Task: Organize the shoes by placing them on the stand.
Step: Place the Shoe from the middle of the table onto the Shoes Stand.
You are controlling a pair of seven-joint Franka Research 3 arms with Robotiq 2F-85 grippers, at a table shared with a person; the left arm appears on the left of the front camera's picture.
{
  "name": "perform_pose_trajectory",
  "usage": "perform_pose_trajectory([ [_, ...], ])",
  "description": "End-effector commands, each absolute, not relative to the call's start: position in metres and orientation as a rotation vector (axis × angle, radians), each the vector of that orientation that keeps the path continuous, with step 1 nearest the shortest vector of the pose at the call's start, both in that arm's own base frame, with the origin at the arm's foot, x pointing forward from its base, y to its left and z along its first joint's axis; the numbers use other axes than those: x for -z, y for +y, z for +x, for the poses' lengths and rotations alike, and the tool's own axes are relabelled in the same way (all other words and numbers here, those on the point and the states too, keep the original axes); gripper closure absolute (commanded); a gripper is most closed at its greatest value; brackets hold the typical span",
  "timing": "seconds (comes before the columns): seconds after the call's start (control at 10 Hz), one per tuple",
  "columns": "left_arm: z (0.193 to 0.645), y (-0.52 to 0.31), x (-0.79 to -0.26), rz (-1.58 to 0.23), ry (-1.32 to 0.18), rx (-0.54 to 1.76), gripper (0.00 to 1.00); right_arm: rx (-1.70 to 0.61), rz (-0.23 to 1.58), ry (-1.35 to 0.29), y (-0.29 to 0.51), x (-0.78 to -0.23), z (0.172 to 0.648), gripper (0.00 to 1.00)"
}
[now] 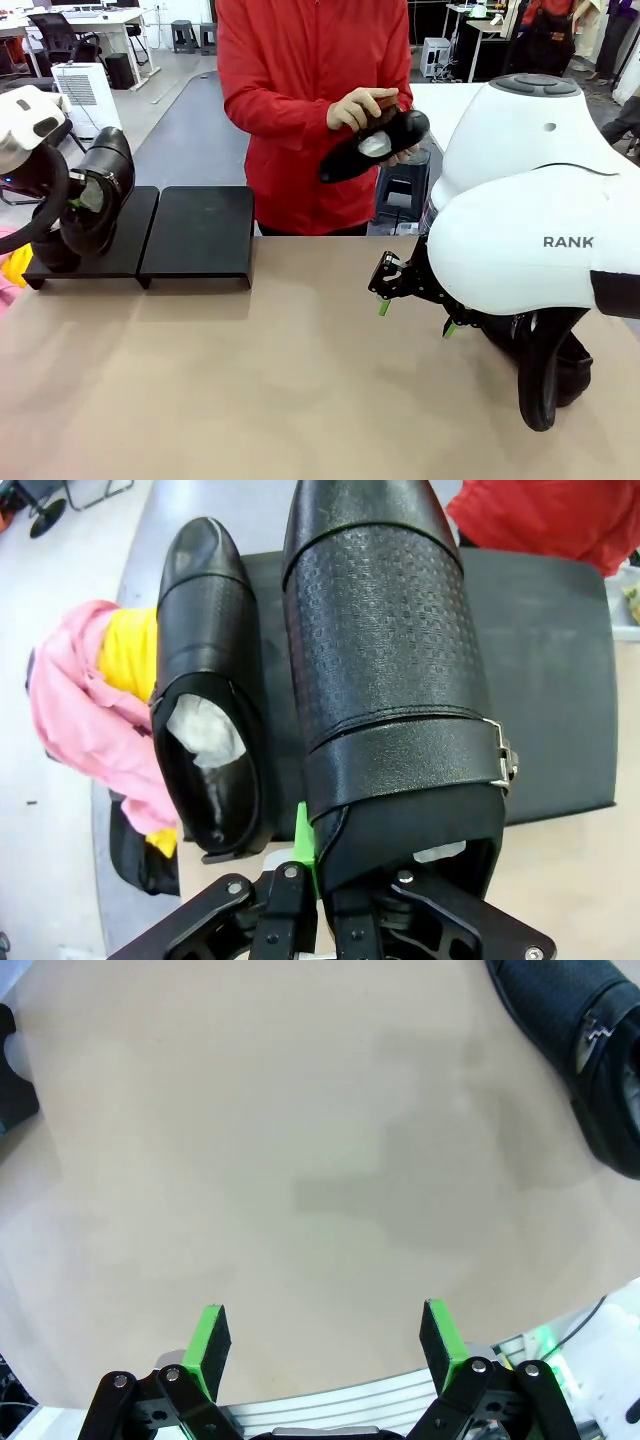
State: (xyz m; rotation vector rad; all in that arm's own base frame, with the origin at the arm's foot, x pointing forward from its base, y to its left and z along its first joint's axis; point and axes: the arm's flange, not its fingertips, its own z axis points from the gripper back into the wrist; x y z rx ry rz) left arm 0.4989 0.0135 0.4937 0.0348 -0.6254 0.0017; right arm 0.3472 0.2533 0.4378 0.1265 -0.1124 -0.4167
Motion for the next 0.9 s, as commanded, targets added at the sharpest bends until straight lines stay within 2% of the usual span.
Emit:
perform_pose_trajectory([
  [0.0,0.486,0.013,-0.503,0.043,-0.646,0.006,1.0,0.395,0.124,-0.113,0.252,-0.441,0.35,0.0],
  [0.4,0.498,0.013,-0.493,0.021,-0.612,0.012,1.0,0.395,0.124,-0.113,0.252,-0.441,0.35,0.0],
  [0.8,0.532,0.012,-0.467,0.032,-0.66,0.035,1.0,0.395,0.124,-0.113,0.252,-0.441,0.35,0.0],
])
